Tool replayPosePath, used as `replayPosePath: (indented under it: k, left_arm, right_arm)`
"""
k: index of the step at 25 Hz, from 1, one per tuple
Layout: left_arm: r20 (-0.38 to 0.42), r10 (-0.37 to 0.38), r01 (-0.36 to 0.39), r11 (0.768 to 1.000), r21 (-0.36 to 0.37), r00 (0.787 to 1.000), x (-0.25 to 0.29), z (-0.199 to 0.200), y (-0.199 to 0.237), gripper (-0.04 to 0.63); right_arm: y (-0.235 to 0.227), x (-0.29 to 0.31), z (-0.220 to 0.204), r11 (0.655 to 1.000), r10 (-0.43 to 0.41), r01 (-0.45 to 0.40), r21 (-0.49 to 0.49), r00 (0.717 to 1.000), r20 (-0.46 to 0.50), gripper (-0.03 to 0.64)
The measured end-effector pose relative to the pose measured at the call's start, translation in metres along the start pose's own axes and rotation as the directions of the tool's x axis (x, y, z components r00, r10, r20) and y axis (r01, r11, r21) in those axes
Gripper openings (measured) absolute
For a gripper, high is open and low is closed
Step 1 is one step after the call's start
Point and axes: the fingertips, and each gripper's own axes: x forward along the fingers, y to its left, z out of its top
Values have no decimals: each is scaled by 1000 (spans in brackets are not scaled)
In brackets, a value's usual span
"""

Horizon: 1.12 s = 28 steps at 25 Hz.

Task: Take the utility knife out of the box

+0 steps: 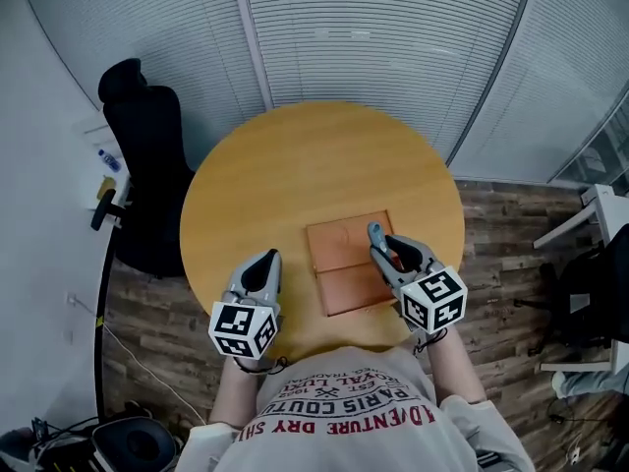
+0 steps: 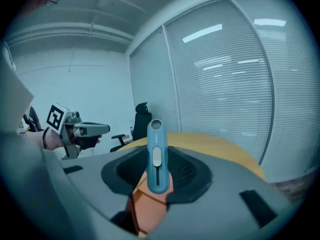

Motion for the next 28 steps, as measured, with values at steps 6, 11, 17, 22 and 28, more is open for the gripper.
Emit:
replayPosePath:
  k: [6,11,17,22,28]
  left_arm:
    - [26,-31,29,998,46,999,2,15,-8,-5]
    - [30,-49,47,997,67,998,3,19,-17,-5]
    - [31,-83,81,994,74,996,0,17,-23,-5]
    - [32,-88,85,994,71,996,-3,17,-20,-5]
    - [38,-85,82,994,72,996,-5,21,-11,-5]
  right_arm:
    - [-4,-30,37,997,-74,78,-11,980,187,133]
    - [-13,-45,40,991,-131,134,4,964,231,133]
    - [-10,-43,34,986,-162,169,-11,962,219,133]
    - [-4,-35,31,984,-165,176,-40,967,194,132]
    - [-2,-25,39,972,-198,217,-88,962,189,133]
